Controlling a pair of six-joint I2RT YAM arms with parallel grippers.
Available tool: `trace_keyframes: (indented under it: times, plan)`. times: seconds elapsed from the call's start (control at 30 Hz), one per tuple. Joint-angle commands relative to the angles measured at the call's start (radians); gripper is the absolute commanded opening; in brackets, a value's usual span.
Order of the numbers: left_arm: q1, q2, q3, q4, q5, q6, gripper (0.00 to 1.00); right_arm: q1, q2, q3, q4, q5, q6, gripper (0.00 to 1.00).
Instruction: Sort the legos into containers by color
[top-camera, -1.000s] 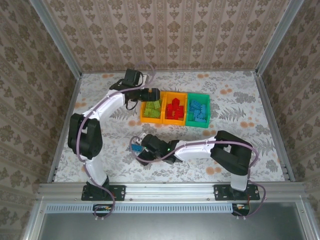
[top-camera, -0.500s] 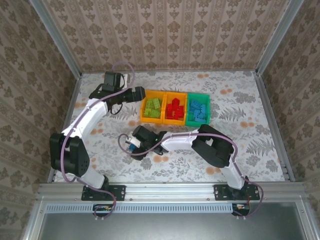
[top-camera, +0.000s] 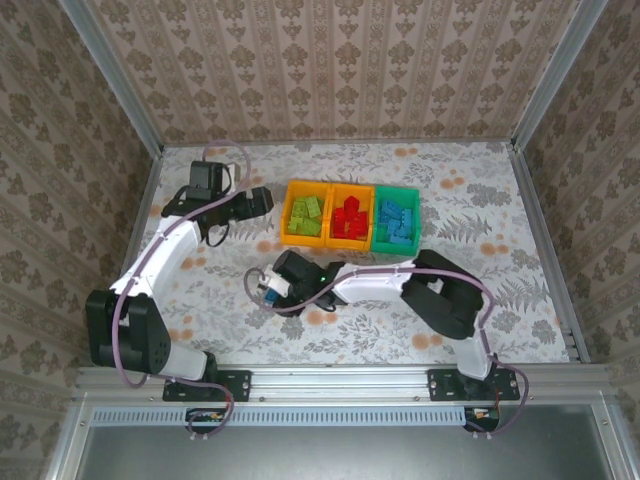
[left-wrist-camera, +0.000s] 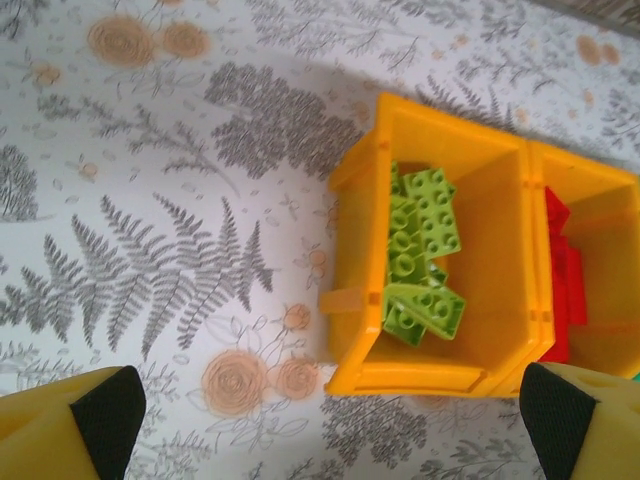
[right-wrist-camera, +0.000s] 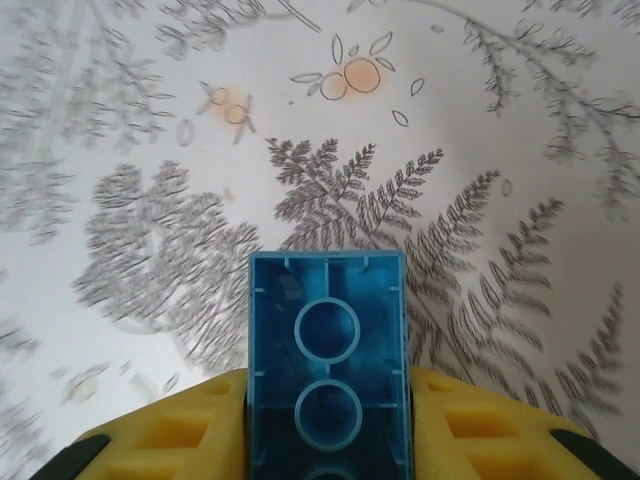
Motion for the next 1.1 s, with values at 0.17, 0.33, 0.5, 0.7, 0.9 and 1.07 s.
trace_keyframes:
  times: [0.17,0.33,0.5,0.7,0.9,1.07]
  plan:
    - [0.030,-0.096,-0.148,0.014,-0.073,-0.021,1.00,-0.219,-0.412,-0.185,0.049,0.105,0.185,0.35]
    - [0.030,-0.127,-0.214,0.006,-0.091,-0.018,1.00,-0.406,-0.502,-0.230,-0.057,0.222,0.243,0.34]
    - [0.030,-0.147,-0.265,0.016,-0.095,-0.024,1.00,-0.576,-0.504,-0.237,-0.131,0.251,0.356,0.35]
    - [0.030,-0.140,-0.281,0.023,-0.088,-0.031,1.00,-0.677,-0.421,-0.185,-0.209,0.221,0.417,0.35]
    - [0.031,-0.140,-0.289,0.024,-0.092,-0.030,1.00,-0.720,-0.327,-0.118,-0.279,0.198,0.447,0.36]
    - [0.030,-0.138,-0.305,0.030,-0.096,-0.030,1.00,-0.722,-0.287,-0.086,-0.300,0.202,0.452,0.37]
